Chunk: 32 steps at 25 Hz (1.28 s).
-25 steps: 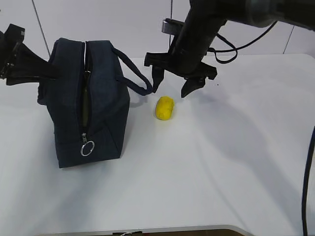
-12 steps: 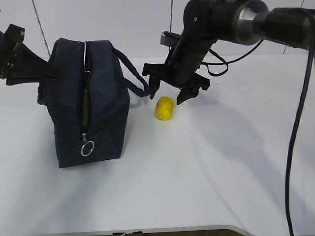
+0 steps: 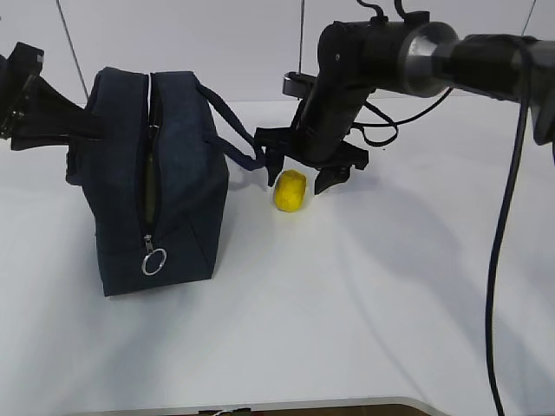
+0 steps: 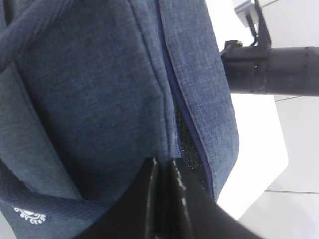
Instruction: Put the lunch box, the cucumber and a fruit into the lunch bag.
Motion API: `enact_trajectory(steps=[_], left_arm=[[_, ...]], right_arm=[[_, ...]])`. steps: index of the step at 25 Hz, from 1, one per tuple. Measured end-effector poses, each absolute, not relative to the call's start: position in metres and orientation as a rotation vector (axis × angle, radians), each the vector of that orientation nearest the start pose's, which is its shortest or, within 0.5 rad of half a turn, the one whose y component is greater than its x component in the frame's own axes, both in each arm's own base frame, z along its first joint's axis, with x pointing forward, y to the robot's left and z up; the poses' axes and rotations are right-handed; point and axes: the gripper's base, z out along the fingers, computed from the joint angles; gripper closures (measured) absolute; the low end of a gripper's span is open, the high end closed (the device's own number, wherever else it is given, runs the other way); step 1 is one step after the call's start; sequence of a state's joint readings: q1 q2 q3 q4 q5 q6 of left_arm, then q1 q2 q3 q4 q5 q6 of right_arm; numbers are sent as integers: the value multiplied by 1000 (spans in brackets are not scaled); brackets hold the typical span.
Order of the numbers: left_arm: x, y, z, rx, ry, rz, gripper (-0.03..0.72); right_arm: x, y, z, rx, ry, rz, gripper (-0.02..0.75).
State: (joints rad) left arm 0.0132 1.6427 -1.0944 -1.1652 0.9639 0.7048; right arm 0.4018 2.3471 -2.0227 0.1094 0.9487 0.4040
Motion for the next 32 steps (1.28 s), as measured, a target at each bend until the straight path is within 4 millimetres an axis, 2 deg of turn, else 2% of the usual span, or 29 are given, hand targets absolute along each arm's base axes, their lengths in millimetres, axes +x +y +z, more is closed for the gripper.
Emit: enact_trajectory(steps=[16, 27, 32], left_arm=[[327, -64, 260, 51, 2425, -1163, 683], [328, -64, 260, 50, 2424, -1162, 683], [328, -64, 260, 50, 2424, -1162, 683]], right_arm=[[469, 208, 163, 80, 2798, 357, 148], [469, 209, 163, 82, 2794, 361, 290], [469, 209, 163, 82, 2794, 361, 317]])
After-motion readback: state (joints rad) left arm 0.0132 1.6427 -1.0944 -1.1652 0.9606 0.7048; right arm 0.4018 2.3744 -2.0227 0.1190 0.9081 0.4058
